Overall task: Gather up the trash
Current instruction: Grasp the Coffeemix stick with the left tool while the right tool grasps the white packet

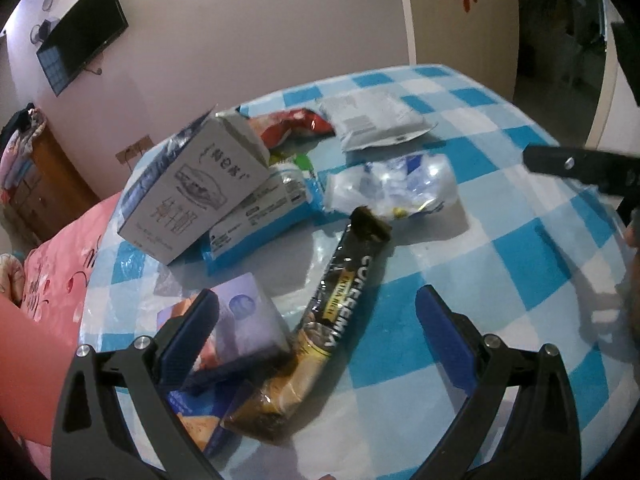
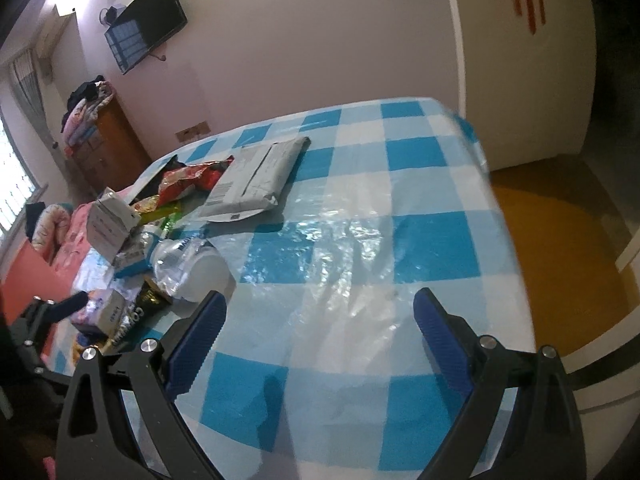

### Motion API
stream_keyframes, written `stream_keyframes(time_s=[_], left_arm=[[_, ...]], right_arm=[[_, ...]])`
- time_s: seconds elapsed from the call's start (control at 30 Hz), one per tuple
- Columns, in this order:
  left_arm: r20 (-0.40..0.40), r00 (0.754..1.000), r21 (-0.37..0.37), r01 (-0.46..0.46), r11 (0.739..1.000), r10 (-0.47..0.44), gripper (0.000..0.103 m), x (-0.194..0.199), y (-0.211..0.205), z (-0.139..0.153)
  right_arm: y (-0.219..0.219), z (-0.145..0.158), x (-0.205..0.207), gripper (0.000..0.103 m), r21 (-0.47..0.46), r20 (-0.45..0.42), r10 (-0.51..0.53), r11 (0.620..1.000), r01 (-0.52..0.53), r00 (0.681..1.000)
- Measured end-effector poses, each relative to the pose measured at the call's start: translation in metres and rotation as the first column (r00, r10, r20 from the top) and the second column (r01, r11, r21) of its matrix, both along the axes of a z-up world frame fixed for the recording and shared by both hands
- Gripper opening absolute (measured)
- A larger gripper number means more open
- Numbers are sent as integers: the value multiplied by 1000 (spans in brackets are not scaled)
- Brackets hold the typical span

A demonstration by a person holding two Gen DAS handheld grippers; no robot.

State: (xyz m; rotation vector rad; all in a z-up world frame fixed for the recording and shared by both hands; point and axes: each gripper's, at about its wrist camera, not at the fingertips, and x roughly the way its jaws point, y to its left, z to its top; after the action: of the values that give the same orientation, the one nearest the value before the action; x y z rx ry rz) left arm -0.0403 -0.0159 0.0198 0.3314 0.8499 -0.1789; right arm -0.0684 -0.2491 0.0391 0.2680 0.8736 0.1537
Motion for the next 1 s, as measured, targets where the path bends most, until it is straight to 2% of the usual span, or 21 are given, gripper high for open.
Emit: stream_keyframes(time_s=[0.07,0.2,0.37,0.63,0.7,0.73,0.8,0.83,1.0], left_arm=[[-21,1000,0,-2,1000,2,95,6,2,-2],[-20,1000,4,-7,1000,7,83,11,3,-3],[-20,1000,14,-14,1000,14,76,16,2,-3],[7,1000,51,-8,999,8,61,13,-7,-7],[13,1000,50,-8,999,7,51,13,-9,-7],[12,1000,42,-9,999,9,48,12,-9,-7],[-25,1000,-7,-7,1000,7,27,14,-8,-8],[-55,998,-43,-23,999,20,27,16,-6,-10],[-46,998,-91,-37,995,32,27,12,-1,-9]], right_arm=[[1,4,6,93,30,-17,26,999,-25,1000],[6,15,18,93,45,-29,63,997,-62,998],[13,26,43,93,61,-23,98,993,-96,995],[28,12,93,93,95,-72,122,989,-115,990],[35,7,104,93,80,-82,126,990,-119,989],[39,5,109,93,73,-88,128,990,-121,988],[46,2,119,93,71,-92,135,989,-128,987],[51,0,125,93,62,-97,135,990,-129,986],[73,-6,146,93,13,-114,145,989,-145,983]])
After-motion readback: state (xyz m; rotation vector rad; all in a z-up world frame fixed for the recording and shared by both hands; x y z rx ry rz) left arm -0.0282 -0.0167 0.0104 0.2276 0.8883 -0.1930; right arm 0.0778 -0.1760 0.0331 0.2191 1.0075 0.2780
